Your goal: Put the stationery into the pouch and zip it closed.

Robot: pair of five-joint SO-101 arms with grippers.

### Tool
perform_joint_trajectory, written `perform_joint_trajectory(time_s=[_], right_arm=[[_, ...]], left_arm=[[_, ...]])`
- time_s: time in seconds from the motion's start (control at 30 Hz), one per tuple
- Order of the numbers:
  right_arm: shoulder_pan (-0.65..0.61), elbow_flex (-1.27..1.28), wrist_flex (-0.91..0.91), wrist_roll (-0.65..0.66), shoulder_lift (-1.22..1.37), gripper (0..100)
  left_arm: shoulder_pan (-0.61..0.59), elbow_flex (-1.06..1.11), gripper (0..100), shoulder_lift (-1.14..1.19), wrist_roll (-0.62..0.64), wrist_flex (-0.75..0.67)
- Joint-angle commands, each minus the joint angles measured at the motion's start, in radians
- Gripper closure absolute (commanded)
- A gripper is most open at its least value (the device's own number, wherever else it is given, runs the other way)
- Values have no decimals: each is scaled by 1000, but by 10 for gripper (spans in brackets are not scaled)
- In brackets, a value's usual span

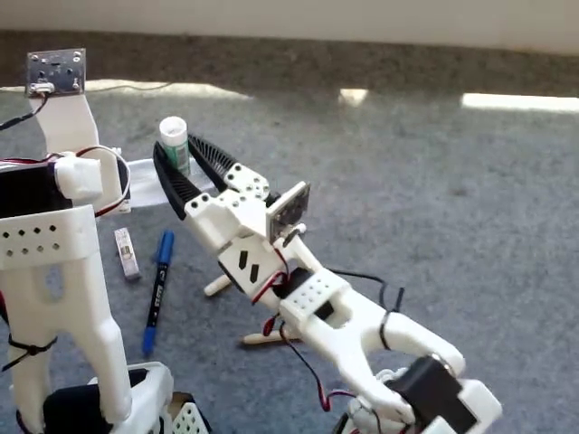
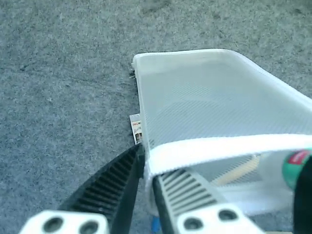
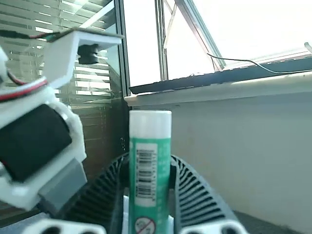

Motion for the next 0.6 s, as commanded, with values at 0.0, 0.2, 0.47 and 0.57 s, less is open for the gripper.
perform_joint_trajectory(time_s=[0.0,0.2,0.47,0.57], right_arm=[[-5,-82,-96,0,88,993],[-5,-91,-193,0,171,993],[-30,-91,-259,0,125,993],[-67,-91,-259,0,133,993]], left_arm=[[21,-4,994,1,11,-2],[19,-4,994,1,11,-2],[19,-4,994,1,12,0],[19,-2,994,1,12,5]])
